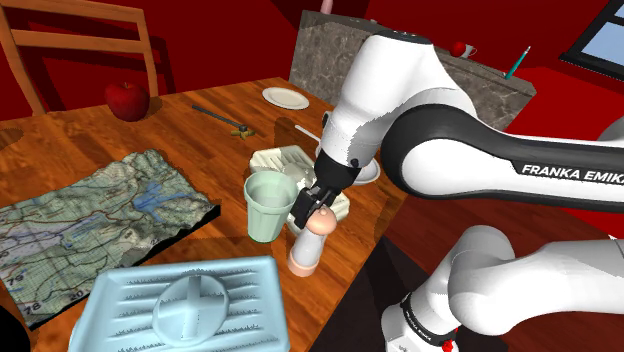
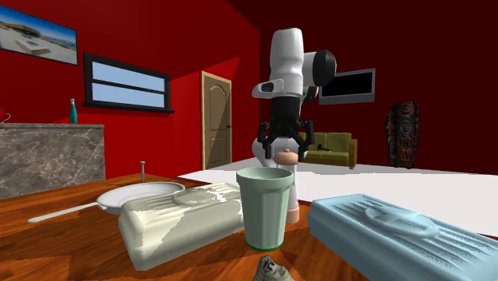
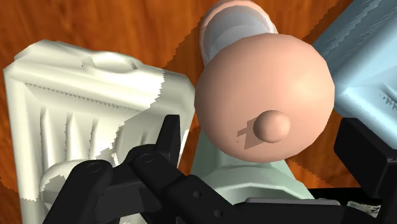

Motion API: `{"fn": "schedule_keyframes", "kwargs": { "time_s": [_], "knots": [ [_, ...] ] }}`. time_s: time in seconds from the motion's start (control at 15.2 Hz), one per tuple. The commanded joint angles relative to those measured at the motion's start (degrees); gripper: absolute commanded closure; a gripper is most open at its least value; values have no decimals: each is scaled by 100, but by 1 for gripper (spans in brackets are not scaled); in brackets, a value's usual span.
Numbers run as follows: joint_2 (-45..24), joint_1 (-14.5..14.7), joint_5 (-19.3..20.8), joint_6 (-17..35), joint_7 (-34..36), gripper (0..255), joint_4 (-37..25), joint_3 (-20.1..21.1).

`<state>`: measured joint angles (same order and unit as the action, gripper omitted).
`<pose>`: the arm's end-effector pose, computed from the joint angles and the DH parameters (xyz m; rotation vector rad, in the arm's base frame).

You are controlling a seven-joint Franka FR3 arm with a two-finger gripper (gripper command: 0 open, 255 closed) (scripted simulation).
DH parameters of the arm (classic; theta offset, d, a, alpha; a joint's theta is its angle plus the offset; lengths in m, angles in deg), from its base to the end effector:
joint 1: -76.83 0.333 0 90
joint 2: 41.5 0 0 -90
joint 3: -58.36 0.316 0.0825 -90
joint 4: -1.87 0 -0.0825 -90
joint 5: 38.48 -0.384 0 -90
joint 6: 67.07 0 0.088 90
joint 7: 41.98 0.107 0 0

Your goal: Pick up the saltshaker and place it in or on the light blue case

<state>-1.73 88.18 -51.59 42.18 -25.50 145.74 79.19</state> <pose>0.2909 0.2149 0.4983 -3.1195 -0.2073 -0.0994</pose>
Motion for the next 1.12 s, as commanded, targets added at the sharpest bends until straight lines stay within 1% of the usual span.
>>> {"fn": "schedule_keyframes", "kwargs": {
  "time_s": [0.0, 0.2, 0.26, 0.86, 1.06],
  "knots": [
    [-3, -1, 0, 7, -1, 0, 4, 1],
    [-3, -1, 0, 6, -1, 0, 3, 1],
    [-3, -1, 0, 6, -1, 255, 3, 1],
    [-3, 0, 0, 8, -1, 255, 4, 1],
    [16, -16, 37, -227, 4, 255, -212, -45]
  ]
}}
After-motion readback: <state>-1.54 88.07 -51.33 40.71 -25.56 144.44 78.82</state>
